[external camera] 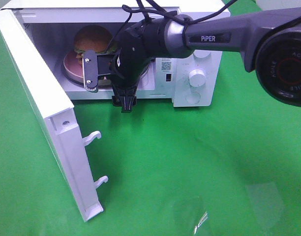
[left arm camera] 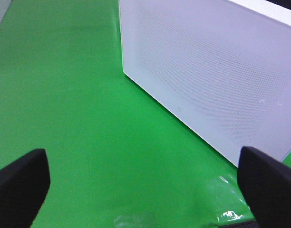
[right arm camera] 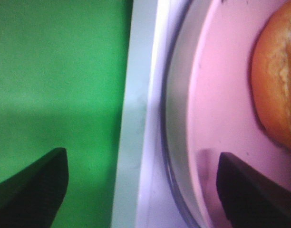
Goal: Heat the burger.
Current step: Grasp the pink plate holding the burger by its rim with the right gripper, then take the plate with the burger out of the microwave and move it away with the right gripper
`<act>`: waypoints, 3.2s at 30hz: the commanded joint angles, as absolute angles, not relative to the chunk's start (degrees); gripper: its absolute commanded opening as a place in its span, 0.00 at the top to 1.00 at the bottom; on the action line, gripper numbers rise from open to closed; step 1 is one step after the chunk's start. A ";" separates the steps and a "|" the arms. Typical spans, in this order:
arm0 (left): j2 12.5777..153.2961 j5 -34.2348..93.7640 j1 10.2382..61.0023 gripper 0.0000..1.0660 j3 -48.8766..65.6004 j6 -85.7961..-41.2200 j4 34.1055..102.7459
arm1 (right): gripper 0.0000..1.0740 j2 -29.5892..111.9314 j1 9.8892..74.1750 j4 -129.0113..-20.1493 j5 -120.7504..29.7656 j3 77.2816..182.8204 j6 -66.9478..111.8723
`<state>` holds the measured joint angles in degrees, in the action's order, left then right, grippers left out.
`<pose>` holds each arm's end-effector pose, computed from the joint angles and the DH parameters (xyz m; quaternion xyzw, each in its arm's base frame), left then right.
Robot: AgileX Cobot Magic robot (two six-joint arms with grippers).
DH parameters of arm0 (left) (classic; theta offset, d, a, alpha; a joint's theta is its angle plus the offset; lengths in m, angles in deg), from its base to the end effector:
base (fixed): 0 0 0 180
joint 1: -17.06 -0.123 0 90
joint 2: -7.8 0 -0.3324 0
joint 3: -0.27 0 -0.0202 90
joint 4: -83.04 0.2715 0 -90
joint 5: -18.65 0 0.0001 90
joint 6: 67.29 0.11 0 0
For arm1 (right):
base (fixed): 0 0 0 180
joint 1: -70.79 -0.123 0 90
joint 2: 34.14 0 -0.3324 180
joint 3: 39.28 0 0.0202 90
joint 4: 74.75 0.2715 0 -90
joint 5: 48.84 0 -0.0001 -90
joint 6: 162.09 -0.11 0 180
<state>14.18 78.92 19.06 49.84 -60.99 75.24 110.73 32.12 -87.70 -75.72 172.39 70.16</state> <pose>-0.0190 -0.0123 0.2807 0.0639 0.8447 -0.0481 0.5292 0.4757 0.3664 0.1426 -0.7198 0.6001 -0.1218 0.3271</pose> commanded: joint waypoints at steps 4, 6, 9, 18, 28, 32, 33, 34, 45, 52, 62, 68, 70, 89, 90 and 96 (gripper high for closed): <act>13.32 78.18 18.89 0.06 50.02 -60.87 75.19 | 0.25 110.96 33.44 -90.28 -75.77 173.02 69.59; 13.32 78.18 18.89 0.06 50.02 -60.87 75.19 | 0.25 111.19 33.44 -90.74 -75.60 173.08 69.59; 13.32 78.18 18.89 0.06 50.02 -60.87 75.19 | 0.26 112.22 33.44 -90.74 -75.26 173.71 69.59; 13.32 78.18 18.89 0.06 50.02 -60.87 75.42 | 0.27 113.13 33.27 -90.91 -75.31 174.91 69.59; 13.32 78.18 18.89 0.06 50.02 -60.87 75.42 | 0.29 113.13 31.89 -91.77 -75.77 174.91 69.59; 13.32 78.18 18.89 0.06 50.02 -60.87 75.42 | 0.28 113.13 31.55 -92.17 -74.80 174.91 69.42; 13.32 78.18 18.89 0.06 50.02 -60.87 75.42 | 0.28 113.13 31.55 -92.17 -74.80 174.91 69.42; 13.32 78.18 18.89 0.06 50.02 -60.87 75.42 | 0.29 113.13 31.32 -93.37 -74.57 175.09 69.13; 13.32 78.18 18.89 0.06 50.02 -60.87 75.42 | 0.29 114.05 30.74 -93.55 -74.34 177.38 67.81; 13.32 78.18 18.89 0.06 50.02 -60.87 75.42 | 0.29 115.88 30.74 -93.26 -74.17 178.29 67.75; 13.32 78.18 18.89 0.06 50.02 -60.87 75.42 | 0.49 115.88 30.74 -93.14 -74.40 178.70 66.49; 13.32 78.18 18.89 0.06 50.02 -60.87 75.42 | 0.88 115.83 30.63 -91.48 -75.20 178.70 66.21; 13.32 78.18 18.89 0.06 50.02 -60.87 75.42 | 0.99 115.54 30.57 -90.62 -76.12 178.70 66.21; 13.32 78.18 18.89 0.06 50.02 -60.87 75.42 | 1.00 111.70 29.89 -82.66 -85.11 178.58 74.29; 13.32 78.18 18.89 0.06 50.02 -60.87 75.42 | 1.00 111.13 29.89 -82.66 -85.51 178.06 75.83; 13.32 78.18 18.89 0.06 50.02 -60.87 75.42 | 1.00 108.72 29.89 -82.66 -84.31 174.23 79.73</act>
<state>14.18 78.92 19.06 49.84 -60.99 75.24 109.93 29.94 -84.03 -82.88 176.40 77.38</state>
